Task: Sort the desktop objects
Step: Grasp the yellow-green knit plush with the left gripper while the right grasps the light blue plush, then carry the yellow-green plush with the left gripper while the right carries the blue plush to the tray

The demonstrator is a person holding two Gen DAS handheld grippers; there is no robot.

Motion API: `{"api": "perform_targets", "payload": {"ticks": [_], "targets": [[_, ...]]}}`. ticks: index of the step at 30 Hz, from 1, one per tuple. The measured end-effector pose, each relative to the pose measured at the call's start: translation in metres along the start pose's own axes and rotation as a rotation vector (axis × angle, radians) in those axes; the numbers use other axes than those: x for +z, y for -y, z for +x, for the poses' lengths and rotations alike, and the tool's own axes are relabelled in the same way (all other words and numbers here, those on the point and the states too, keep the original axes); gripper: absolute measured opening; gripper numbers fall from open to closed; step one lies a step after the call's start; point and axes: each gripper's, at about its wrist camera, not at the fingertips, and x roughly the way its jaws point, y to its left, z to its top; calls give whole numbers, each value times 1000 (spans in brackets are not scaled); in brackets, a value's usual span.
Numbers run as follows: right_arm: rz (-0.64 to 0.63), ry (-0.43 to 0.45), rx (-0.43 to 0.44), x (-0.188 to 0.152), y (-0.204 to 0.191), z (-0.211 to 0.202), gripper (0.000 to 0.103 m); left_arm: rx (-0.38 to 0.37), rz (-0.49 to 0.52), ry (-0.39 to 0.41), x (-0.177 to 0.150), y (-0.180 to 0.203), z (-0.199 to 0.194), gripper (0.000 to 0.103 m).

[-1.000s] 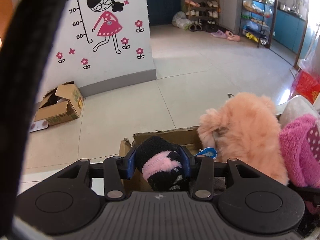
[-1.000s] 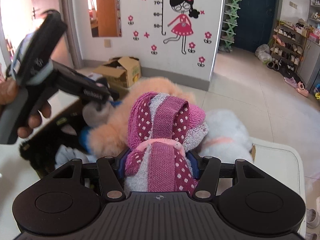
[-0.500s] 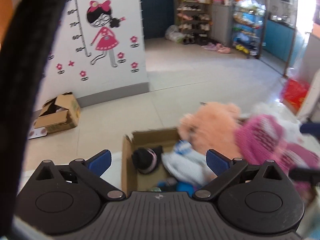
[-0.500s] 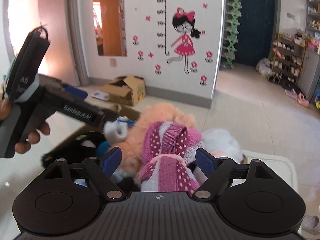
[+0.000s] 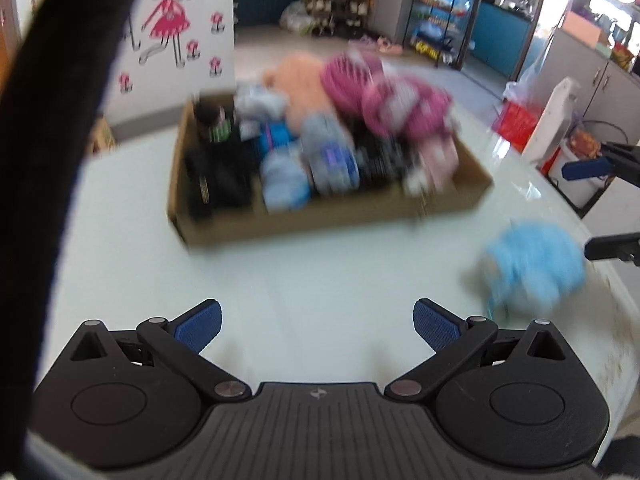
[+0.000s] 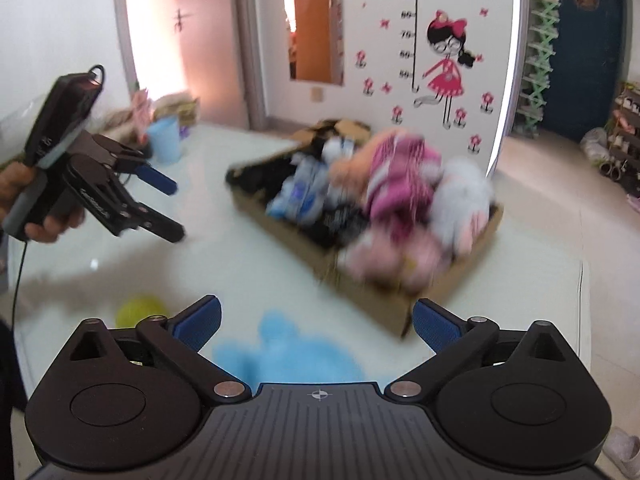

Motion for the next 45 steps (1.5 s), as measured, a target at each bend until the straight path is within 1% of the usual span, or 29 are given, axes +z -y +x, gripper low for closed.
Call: {"api": "perform_targets", "payload": {"ticks": [4,6,8,10,13,17,21,23,24,26,27,28,29,30,31,34,39,42,45], "targets": [[-32,-18,17,-27,-4,0,103,-34,-46,-30,-30,13,4,102],[-44,-34,39,-39,-7,4,103,-59,-63,-28,-39,20,5,102],[-66,-39,48,-46,-10,7,103,-60,-87,-26,-44,24,8,102],[-97,-29,23,-47,-13,12,103,-67,-109,-32,-42,28,15,102],[-109,-16,21,-45,-12,19,103,-88,-147,-40,-41,33,25,102],[-149,-29,11,-43,-12,32,103,-107,-198,-51,-38,38,37,102],[-172,-58,16,-43,-14,46,103,-87,-212,-66,-40,45,45,101],[-159,-52,18,-43,-13,48,102,-77,-216,-77,-48,46,44,95],[-145,-47,23,-44,-12,49,101,-60,-209,-70,-47,47,46,93],[-127,-44,21,-45,-10,50,99,-42,-192,-62,-55,47,38,84],[-122,-46,13,-45,-10,51,96,-30,-181,-61,-58,49,35,80],[-119,-47,9,-46,-10,51,93,-19,-161,-59,-60,51,32,71],[-110,-47,10,-46,-9,51,92,-16,-141,-59,-61,53,32,69],[-102,-49,11,-46,-8,52,88,-18,-133,-61,-61,55,31,68],[-95,-50,13,-45,-8,52,83,-21,-130,-62,-62,56,31,64],[-73,-44,11,-44,-9,54,80,-31,-126,-59,-65,57,29,62],[3,-16,11,-44,-1,50,78,-97,-164,-61,-65,53,27,60],[68,11,25,-44,8,43,78,-82,-143,-34,-65,54,21,60],[105,31,22,-43,11,35,78,-80,-132,-5,-61,56,12,60]]}}
